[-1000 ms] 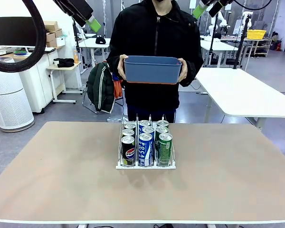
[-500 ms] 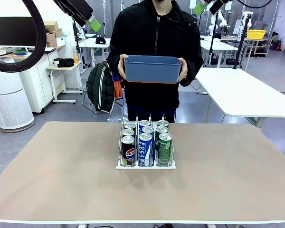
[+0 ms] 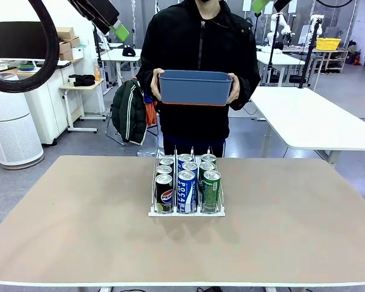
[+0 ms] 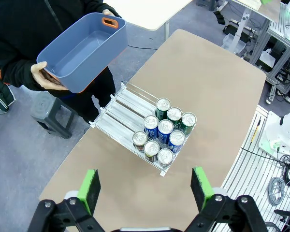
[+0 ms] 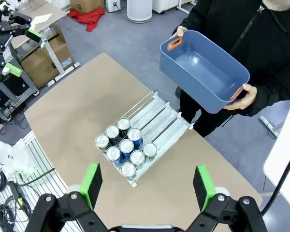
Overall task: Fill the beverage cans into the dispenser.
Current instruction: Place the picked Sprite in the line of the Automatic Can Dispenser with the same cans.
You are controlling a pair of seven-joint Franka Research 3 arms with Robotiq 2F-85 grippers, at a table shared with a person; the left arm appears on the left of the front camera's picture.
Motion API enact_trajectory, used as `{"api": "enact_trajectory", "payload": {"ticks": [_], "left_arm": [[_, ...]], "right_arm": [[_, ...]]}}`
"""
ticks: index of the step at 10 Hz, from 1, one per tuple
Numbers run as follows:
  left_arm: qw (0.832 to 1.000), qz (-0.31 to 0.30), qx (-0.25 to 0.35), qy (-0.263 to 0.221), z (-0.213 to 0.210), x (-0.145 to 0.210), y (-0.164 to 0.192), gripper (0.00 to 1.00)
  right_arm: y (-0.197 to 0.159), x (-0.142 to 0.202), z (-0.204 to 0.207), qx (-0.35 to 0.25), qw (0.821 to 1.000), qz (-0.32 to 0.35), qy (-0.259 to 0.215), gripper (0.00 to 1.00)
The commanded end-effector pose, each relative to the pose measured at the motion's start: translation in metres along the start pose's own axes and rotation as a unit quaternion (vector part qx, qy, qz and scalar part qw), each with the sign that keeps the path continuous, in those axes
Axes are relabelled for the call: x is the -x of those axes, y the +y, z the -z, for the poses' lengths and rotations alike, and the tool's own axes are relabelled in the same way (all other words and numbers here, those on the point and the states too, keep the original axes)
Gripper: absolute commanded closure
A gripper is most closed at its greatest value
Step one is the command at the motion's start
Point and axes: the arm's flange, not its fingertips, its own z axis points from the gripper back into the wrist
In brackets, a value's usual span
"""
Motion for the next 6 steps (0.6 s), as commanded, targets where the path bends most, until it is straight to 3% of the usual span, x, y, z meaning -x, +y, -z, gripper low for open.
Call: {"api": "enact_trajectory", "payload": {"ticks": [1, 6], "left_arm": [[1.000, -0.002, -0.001, -0.001, 0.0002, 0.0013, 0.0006, 0.00], [1.000, -0.002, -0.001, -0.001, 0.0002, 0.0013, 0.0006, 0.00]], "right_arm": [[0.0006, -0.0030, -0.0014, 0.002, 1.000, -0.003, -0.002, 0.00], [0.0006, -0.0030, -0.0014, 0.002, 1.000, -0.003, -0.002, 0.00]]}}
